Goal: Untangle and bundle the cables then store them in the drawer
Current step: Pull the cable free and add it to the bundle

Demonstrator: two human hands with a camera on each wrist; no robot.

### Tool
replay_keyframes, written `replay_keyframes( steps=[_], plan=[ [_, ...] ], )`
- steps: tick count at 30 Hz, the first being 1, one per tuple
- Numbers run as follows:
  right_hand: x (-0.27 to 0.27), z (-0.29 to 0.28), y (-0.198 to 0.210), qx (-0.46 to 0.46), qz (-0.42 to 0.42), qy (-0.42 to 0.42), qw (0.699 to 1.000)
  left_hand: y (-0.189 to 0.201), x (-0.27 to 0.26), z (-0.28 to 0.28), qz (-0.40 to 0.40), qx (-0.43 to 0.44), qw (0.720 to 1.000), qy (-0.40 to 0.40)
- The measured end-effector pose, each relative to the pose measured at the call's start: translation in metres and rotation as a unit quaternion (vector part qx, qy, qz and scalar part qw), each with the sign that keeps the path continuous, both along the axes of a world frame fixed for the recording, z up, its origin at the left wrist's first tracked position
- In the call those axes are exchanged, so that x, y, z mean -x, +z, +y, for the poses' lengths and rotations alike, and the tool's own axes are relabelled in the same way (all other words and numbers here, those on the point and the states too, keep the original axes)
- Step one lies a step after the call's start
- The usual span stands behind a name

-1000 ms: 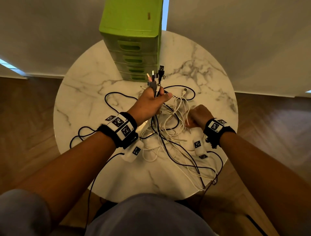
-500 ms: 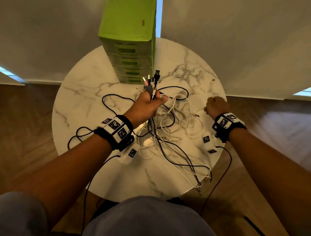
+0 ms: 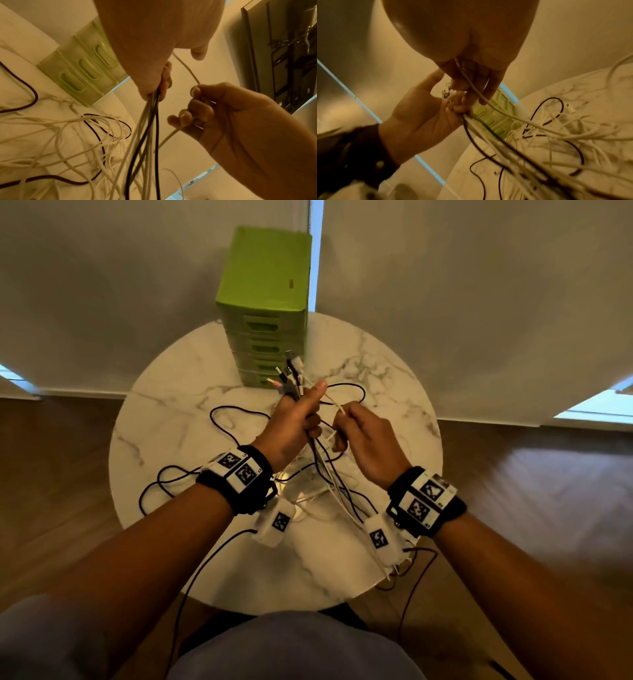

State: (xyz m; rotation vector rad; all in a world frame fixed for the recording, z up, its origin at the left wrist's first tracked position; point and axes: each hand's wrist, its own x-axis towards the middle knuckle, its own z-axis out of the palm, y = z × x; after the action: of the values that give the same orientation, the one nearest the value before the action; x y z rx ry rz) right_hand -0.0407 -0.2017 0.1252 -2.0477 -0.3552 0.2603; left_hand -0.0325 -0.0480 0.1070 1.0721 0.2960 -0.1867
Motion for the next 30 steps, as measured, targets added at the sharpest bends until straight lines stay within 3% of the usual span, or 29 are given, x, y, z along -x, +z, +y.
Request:
replay_keyframes(
  steps=[5,15,18,25,30],
  plan=[
    [0.029,0.016,-0.004,0.026,-0.005,0.007,1.0,0.001,0.017,0.006,-0.01,-0.019,1.0,0.013],
    [0.047,0.024,-0.011,0.07,-0.035,0.12,0.99,-0.01,0.04,0.021,-0.014,-0.108,0.994,0.032],
    [0.045,0.024,-0.013,0.079,-0.006,0.134,0.988,-0.01,0.044,0.029,-0.036,-0.092,0.994,0.041],
    [0.043,-0.007,-0.045,0.148,0.089,0.163,0.971,0.029,0.03,0.075,-0.076,0.003,0.99,0.122],
    [0.03,-0.049,-0.07,0.293,0.131,0.184,0.929,0.061,0.018,0.117,-0.099,-0.001,0.981,0.165]
  ],
)
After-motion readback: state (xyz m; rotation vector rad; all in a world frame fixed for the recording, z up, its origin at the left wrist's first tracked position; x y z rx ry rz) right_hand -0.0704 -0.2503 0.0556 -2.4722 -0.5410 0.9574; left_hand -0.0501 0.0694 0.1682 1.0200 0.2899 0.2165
